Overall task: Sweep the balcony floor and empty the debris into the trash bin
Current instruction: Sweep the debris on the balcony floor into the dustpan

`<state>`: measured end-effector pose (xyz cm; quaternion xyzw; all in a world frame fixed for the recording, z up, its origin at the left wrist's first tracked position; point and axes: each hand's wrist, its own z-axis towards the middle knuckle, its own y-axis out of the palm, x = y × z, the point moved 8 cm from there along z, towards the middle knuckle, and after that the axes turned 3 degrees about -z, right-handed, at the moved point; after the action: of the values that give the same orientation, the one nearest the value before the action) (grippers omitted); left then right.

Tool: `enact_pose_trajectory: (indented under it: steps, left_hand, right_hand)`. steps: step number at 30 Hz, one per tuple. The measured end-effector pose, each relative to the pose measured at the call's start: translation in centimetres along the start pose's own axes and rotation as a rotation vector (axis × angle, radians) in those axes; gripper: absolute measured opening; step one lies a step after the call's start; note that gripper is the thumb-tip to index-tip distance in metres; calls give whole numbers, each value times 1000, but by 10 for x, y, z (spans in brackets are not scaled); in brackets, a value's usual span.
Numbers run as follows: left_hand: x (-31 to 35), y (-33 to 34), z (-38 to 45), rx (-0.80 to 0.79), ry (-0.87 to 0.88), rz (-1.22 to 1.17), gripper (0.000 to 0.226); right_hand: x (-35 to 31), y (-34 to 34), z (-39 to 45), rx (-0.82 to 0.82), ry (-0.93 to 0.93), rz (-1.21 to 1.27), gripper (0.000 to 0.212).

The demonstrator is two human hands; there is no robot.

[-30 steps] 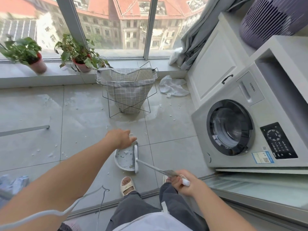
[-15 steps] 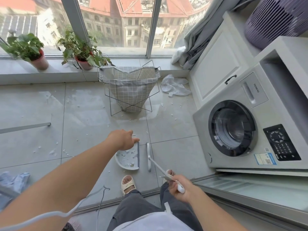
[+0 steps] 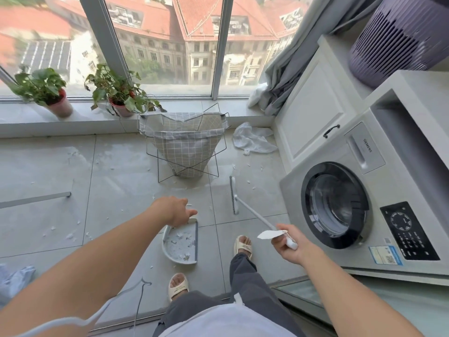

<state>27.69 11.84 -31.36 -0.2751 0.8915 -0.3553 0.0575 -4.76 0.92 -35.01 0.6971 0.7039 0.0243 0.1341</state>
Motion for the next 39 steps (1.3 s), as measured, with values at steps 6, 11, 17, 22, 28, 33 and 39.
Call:
enact_pose_trajectory:
  steps: [6,11,17,22,28,33,39]
  left_hand:
    - [42,-46,28,-14,-54,34,62]
    - [84,-113,57,9,-171,80,49]
    - [117,-165,74,70,-285,33,41]
    - [136,-167,88,91,-297,-67,40]
    - [151,-172,99,164,-300,-186,35]
    - [152,-194,103,268,-302,-240,44]
    - [154,-207,114,326,-231,-316,48]
  right_hand:
    - [-124,-12,34,76,-77,-111,21]
    - [-233,-34,67,207,-132,-313,12]
    - [-324,-35,96,315,-222,-595,12]
    - [-342,-30,119,318,-199,-657,9]
    - [-308,-48,128,304,-71,-809,10]
    - [-284,-70,105,277,-9,-908,14]
    - [-342,-51,82,201,-71,-944,9]
